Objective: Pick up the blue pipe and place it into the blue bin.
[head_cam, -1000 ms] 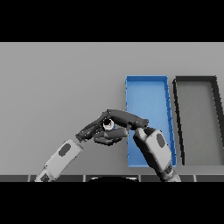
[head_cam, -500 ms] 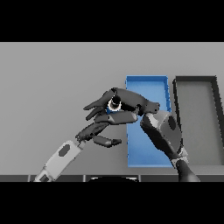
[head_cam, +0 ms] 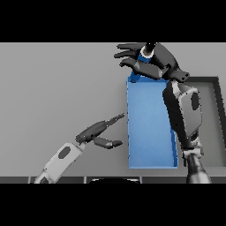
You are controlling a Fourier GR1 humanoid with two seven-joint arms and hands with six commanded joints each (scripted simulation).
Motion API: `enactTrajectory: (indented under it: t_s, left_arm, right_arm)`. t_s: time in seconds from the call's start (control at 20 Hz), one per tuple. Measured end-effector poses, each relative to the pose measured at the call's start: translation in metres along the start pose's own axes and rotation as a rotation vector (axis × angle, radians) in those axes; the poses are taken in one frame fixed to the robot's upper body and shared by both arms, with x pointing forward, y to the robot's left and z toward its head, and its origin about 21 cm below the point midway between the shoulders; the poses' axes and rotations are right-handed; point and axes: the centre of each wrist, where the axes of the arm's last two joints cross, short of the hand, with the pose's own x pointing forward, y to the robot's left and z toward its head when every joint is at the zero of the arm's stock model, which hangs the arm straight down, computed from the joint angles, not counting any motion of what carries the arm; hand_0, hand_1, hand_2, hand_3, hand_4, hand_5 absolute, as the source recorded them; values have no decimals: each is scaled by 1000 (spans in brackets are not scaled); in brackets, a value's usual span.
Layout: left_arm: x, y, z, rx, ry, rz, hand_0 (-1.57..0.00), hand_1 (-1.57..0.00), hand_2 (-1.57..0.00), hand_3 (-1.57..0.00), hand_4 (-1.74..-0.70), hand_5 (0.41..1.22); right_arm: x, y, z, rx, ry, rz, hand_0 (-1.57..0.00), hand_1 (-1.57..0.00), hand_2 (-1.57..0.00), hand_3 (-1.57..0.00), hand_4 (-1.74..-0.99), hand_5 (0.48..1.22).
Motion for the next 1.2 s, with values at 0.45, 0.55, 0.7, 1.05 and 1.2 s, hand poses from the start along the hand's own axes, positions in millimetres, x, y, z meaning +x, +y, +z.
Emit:
enactTrajectory:
  t_s: [0.45,0.55,0.7,1.05,1.2]
  left_arm:
    - [-1,9,6,7,4,-16,1,1,1,1,-826,466]
    - [0,8,9,4,-6,-12,1,1,1,1,-828,469]
    - [-1,7,11,11,-8,-8,1,1,1,1,-828,470]
    - [3,-2,8,7,9,-18,1,1,1,1,-827,474]
    - [4,-1,10,2,1,-11,1,1,1,1,-829,476]
  right_arm:
    - [-87,-59,62,-326,362,-92,-1571,-1571,-1571,-1571,-1499,1221]
    - [-108,-55,80,-381,438,-107,-1571,-1571,-1571,-1571,-1499,1221]
    - [-137,-56,101,-479,570,-129,-1571,-1571,-1571,-1351,-1548,1221]
    - [-180,-32,133,-471,845,-106,-1571,-1571,-1571,-1009,-1583,1199]
    - [-193,-29,139,-517,973,-202,-937,-884,-853,-516,-1404,1159]
